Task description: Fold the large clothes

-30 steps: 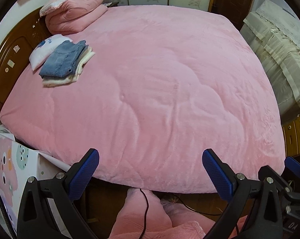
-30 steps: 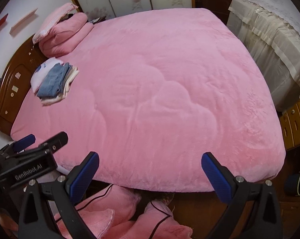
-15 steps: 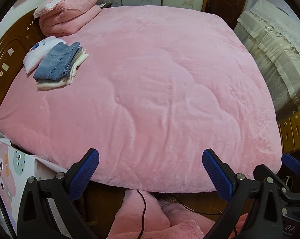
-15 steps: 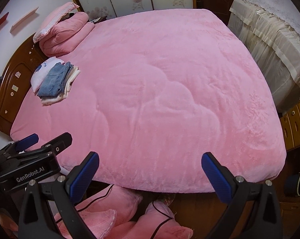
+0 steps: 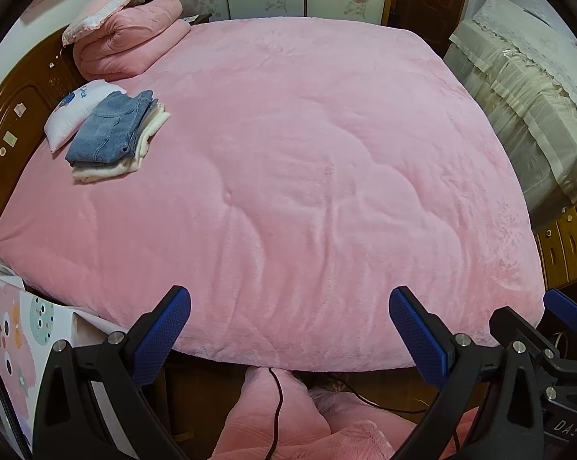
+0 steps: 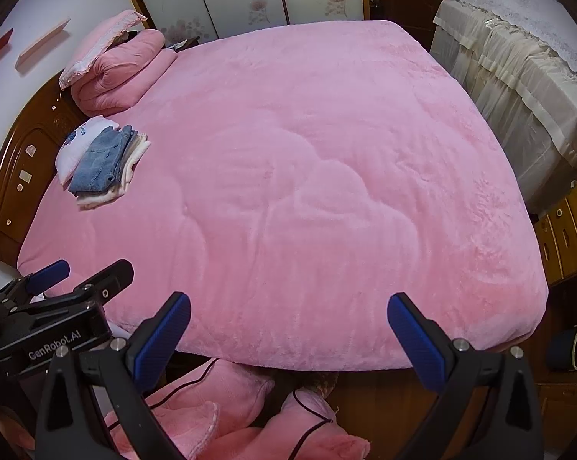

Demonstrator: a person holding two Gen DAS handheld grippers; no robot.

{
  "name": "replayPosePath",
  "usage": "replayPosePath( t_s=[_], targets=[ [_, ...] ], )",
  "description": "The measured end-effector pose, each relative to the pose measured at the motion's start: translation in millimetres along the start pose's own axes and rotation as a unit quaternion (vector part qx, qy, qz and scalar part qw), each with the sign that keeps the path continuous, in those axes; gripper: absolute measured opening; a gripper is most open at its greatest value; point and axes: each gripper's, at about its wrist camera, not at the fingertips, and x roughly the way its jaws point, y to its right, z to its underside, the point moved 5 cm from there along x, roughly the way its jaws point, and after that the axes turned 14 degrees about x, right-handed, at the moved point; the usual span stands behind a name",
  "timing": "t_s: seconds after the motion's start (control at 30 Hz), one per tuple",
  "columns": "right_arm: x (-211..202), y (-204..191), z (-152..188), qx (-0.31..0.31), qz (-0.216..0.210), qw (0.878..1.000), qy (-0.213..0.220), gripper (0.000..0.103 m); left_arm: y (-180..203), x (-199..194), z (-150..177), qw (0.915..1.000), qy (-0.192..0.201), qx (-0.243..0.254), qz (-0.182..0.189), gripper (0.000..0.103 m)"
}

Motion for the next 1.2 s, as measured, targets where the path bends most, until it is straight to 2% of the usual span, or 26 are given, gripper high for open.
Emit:
replayPosePath(
  t_s=[0.47, 1.2],
  targets=[
    [-3, -1, 1, 0.0, 0.002, 1.0, 0.005, 0.103, 1, -6, 0, 0.9999, 0.009, 0.011, -0.008, 0.102],
    [-1, 10, -3, 0.011, 0.006, 1.0, -0.003, 0.103, 1, -3, -3, 0.9995, 0.001, 0.03, -0.013, 0.102]
  ],
)
